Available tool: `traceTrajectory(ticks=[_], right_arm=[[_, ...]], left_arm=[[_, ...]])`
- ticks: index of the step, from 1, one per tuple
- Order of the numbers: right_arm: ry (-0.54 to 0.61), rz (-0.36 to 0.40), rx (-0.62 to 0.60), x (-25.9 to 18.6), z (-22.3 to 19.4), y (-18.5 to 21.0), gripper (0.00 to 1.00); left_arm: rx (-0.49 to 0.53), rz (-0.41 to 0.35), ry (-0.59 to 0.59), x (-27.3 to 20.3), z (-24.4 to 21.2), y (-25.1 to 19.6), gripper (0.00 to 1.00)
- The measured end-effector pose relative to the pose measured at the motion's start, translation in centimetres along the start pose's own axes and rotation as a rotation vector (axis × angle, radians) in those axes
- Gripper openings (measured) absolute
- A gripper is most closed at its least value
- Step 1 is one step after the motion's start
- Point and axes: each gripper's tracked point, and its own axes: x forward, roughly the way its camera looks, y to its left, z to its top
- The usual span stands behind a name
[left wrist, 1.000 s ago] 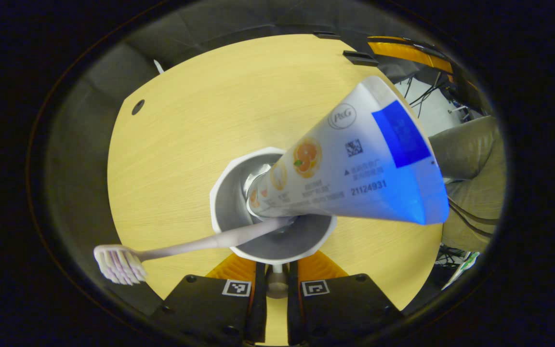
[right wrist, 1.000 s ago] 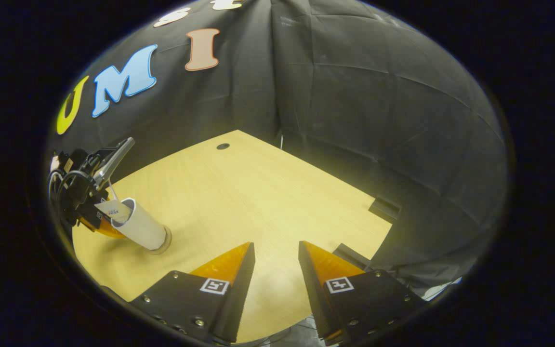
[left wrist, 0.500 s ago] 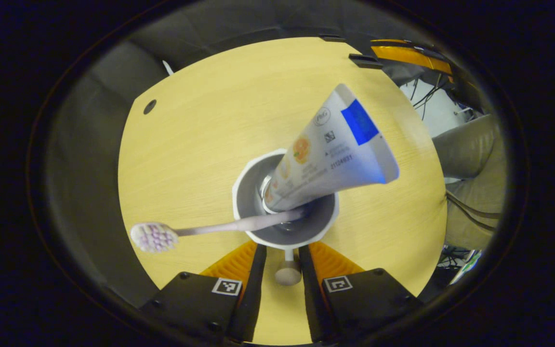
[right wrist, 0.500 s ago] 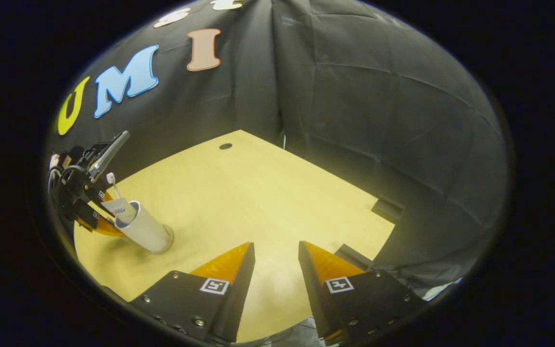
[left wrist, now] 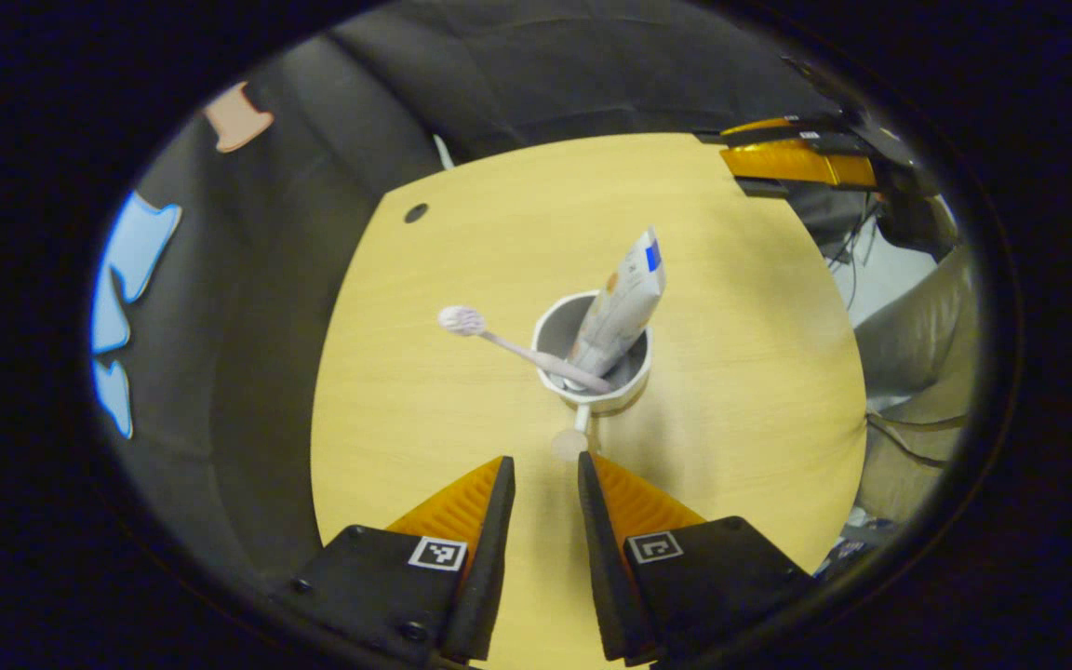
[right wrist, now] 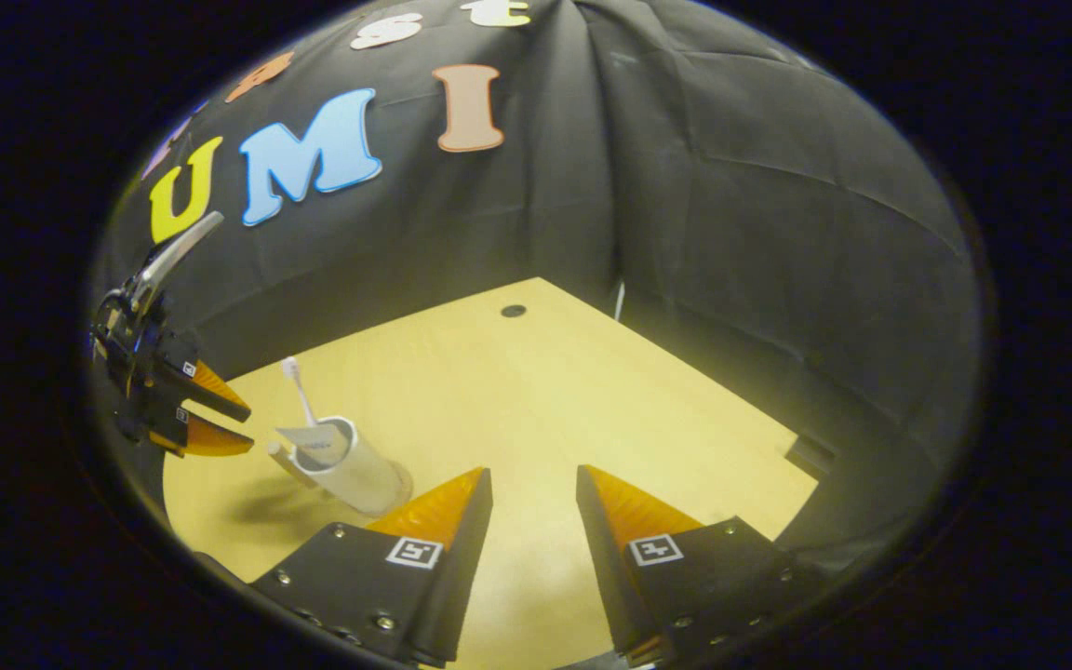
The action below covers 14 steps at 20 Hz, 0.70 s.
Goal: Put the toothbrush and toothpaste on the desktop into the cup, then pick up the cup and place it on the coaster on the desktop.
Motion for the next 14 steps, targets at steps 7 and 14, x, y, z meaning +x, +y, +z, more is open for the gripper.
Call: traceTrajectory(ticks=[7, 14], right_arm=[[-0.186, 0.227, -0.133, -2.3, 8.7, 10.3, 0.59], [-0.334, 0.436, -0.2, -8.3, 14.9, 18.8, 0.58]], left_arm=[[-0.531, 0.411, -0.334, -16.2, 0.6, 2.1, 0.58], [-0.851, 0.793, -0.509, -28.1, -1.1, 4.2, 0.57]])
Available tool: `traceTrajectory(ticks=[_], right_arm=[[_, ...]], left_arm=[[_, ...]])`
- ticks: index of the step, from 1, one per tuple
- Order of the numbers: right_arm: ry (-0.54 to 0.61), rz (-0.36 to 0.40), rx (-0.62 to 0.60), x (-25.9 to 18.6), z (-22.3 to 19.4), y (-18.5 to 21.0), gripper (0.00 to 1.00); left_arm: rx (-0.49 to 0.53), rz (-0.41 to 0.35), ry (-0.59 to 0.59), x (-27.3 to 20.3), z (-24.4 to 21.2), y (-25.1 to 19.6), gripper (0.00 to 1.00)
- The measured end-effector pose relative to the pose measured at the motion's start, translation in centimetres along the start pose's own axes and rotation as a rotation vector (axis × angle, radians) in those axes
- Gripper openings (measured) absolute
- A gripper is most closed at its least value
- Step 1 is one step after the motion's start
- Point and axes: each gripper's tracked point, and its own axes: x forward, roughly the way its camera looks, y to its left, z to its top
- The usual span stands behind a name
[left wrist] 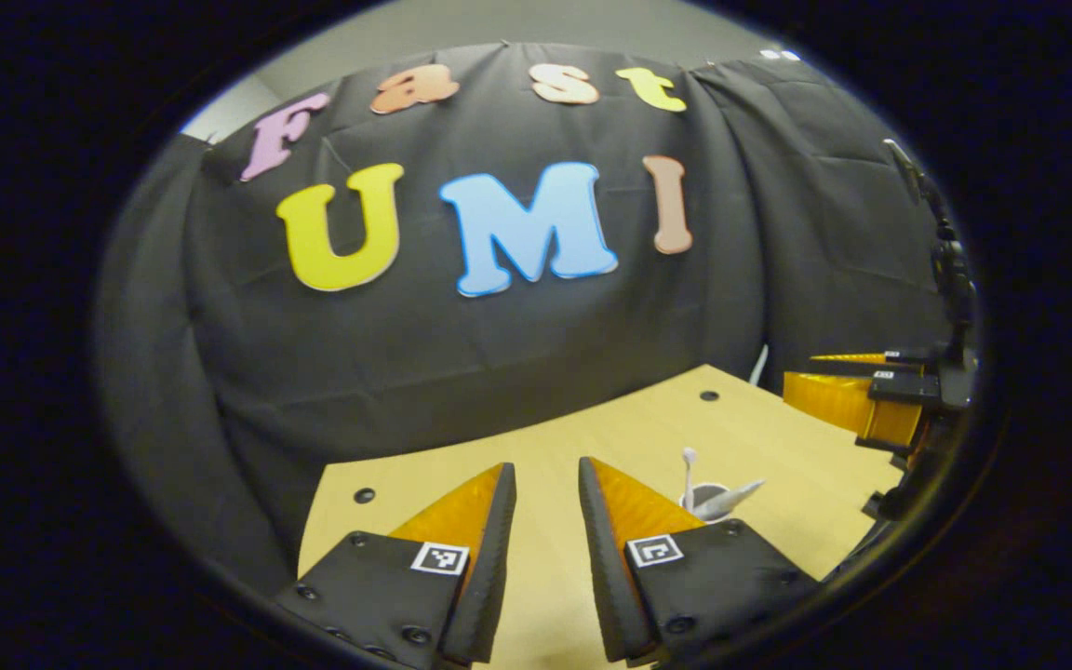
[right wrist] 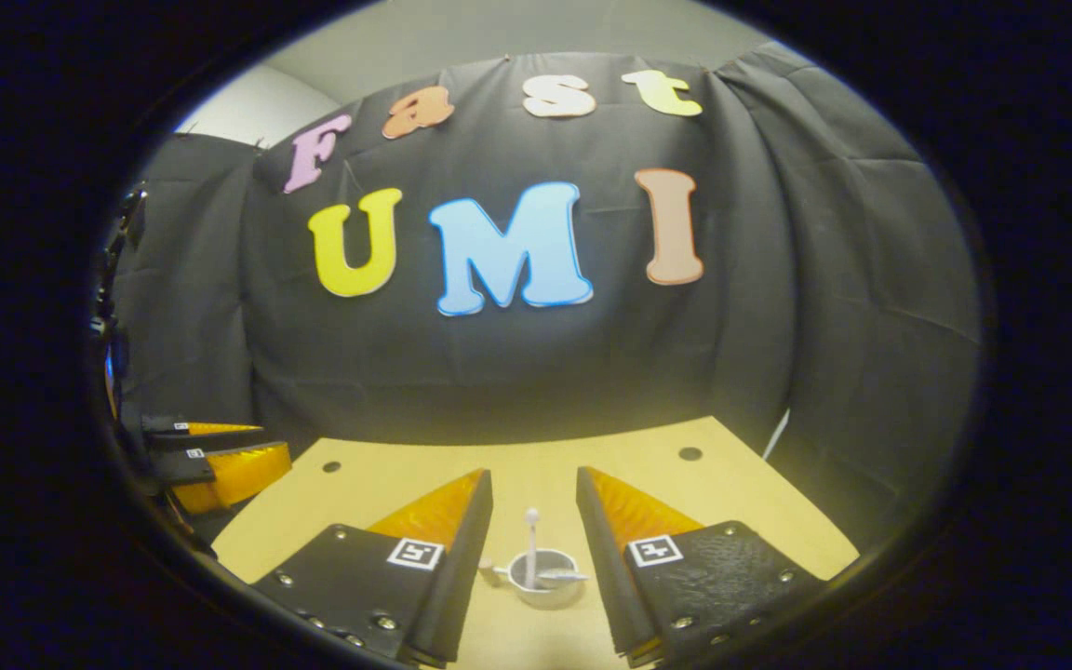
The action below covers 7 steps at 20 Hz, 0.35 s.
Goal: Put the toothbrush and toothpaste on the desktop into the cup, then pick up the cup and place it on the coaster on the desktop.
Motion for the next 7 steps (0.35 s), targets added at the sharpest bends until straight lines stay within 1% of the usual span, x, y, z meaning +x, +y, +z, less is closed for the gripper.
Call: traceTrajectory(ticks=[3, 4, 5, 6, 7], right_arm=[[-0.065, 0.07, -0.018, -0.4, 3.0, 2.7, 0.58], [-0.085, 0.085, -0.021, -0.8, 3.8, 3.5, 0.63], [-0.101, 0.092, -0.024, -1.0, 4.3, 3.9, 0.63], [-0.119, 0.096, -0.035, -1.2, 4.8, 4.3, 0.63], [-0.133, 0.096, -0.05, -1.4, 5.2, 4.5, 0.63]], left_arm=[[-0.056, 0.117, -0.09, -1.8, 2.2, 0.9, 0.56], [-0.08, 0.139, -0.126, -2.1, 3.1, 0.9, 0.56], [-0.107, 0.163, -0.153, -2.6, 4.0, 1.0, 0.56], [-0.133, 0.176, -0.173, -3.0, 4.8, 1.1, 0.44], [-0.154, 0.178, -0.184, -3.3, 5.1, 1.1, 0.44]])
